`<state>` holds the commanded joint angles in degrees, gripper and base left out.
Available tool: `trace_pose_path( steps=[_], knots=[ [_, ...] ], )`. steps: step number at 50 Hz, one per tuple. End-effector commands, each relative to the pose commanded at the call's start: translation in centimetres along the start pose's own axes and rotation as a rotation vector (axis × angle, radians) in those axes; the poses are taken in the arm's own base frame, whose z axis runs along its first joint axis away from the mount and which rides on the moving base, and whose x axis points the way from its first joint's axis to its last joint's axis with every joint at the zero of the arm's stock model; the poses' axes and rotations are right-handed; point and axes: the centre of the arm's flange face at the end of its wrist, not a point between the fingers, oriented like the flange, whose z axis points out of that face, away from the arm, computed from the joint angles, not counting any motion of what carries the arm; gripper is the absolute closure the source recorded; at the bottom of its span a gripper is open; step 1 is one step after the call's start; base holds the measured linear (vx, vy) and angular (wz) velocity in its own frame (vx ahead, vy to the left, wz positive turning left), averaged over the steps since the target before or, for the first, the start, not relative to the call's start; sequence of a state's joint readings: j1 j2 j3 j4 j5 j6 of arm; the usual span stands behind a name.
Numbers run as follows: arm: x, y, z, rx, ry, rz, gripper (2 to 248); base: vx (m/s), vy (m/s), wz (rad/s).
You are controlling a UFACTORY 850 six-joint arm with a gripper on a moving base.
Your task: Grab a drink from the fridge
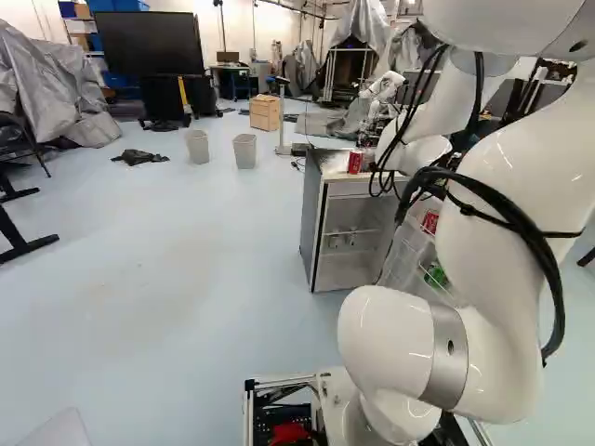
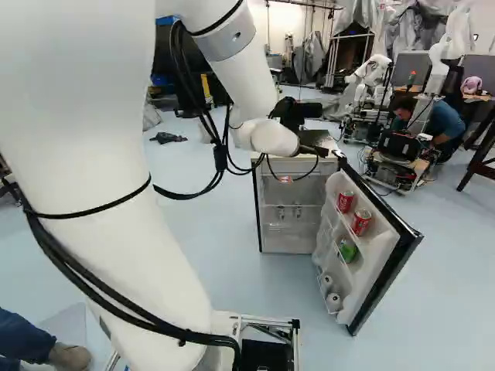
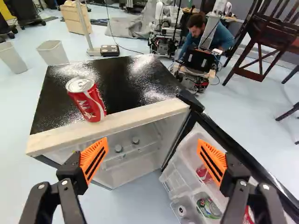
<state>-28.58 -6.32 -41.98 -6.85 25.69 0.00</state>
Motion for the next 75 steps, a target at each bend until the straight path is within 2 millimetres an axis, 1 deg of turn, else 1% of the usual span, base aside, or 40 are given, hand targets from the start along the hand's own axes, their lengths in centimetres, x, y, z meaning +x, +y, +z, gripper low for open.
trace_pose_path(
  steps=[18, 51, 75],
  knots=[
    [1.4, 2.9, -0.7, -0.057, 0.005, 0.033, 3, 0.000, 0.000, 0.000],
    [3.5, 8.1, -1.1, -0.163, -0.084, 0.156, 3, 0.000, 0.000, 0.000],
    [3.3, 11.7, 0.5, -0.220, -0.200, 0.279, 3, 0.000, 0.000, 0.000]
  ],
)
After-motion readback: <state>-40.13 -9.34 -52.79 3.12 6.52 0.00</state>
